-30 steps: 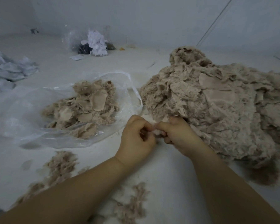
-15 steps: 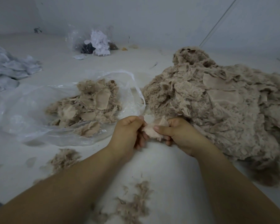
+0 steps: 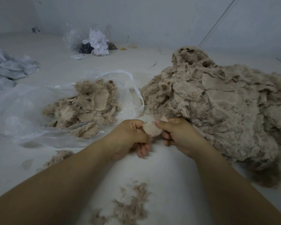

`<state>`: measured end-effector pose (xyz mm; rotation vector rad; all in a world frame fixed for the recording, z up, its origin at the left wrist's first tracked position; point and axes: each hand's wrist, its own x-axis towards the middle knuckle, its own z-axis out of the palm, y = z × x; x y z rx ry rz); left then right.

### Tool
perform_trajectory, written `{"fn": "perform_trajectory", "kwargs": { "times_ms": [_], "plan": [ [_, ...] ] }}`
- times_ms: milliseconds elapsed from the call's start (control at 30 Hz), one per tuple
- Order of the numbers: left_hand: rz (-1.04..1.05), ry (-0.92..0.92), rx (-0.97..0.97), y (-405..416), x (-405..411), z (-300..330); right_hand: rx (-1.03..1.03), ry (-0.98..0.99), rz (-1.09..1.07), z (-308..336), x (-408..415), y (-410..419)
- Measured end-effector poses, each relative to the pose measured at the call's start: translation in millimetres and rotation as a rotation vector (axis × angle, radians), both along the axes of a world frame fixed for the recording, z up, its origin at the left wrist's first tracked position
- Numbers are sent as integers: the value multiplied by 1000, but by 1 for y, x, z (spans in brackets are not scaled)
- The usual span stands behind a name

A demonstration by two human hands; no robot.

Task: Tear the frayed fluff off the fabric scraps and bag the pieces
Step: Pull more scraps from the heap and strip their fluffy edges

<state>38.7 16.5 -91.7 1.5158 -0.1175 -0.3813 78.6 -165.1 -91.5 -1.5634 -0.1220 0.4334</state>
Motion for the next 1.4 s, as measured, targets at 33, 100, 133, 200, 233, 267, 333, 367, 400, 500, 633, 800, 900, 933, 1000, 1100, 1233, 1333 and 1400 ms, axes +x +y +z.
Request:
{"fn": "perform_trajectory", "kwargs": {
  "times_ms": [33,100,133,200,233,267,333,367,400,500,633,800,900,933,1000,1100,1233,1333,1400],
  "plan": [
    [12,9,-25,-1,0,1,-8,-11,10,0,0,0],
    [51,14,-43,-5,1,1,-25,-32,26,0,-2,0],
    [81,14,-58,-6,1,0,-30,-38,33,0,-2,-1],
    [148,41,-129,-6,2,-1,-30,-36,35,0,-2,-1],
    [171,59,-174,-5,2,-1,-29,-34,31,1,-2,-1],
    [194,68,-208,-4,3,-1,-28,-34,27,0,-1,0],
    [237,82,-254,-3,4,-1,-23,-35,34,-1,-1,-1],
    [257,89,-266,-4,5,-2,-21,-40,49,-2,-1,-1],
    [274,82,-258,-4,5,-2,-21,-48,70,-2,-1,-1],
    [233,23,-157,-8,6,-5,-37,-60,122,-1,-3,-2],
    [307,-25,-158,-12,3,-9,-91,-76,116,0,-2,-3],
    [319,-26,-161,-13,-1,-9,-122,-79,108,0,-1,-3],
    [384,-19,-16,-12,0,-4,-84,-56,94,0,-2,-2],
    [498,-37,-55,-8,4,0,-78,-53,86,0,-2,-2],
    [789,-80,-254,4,18,9,-85,-60,75,0,-1,-2],
    [911,-86,-443,10,27,18,-96,-64,58,-1,-2,-1],
    [589,-16,-43,-22,19,10,-102,-52,22,1,0,-1],
    [463,-143,146,-45,31,8,-42,-25,2,1,0,-3],
    [434,-290,199,-56,40,11,-27,-16,-12,0,-1,-3]
  ]
}}
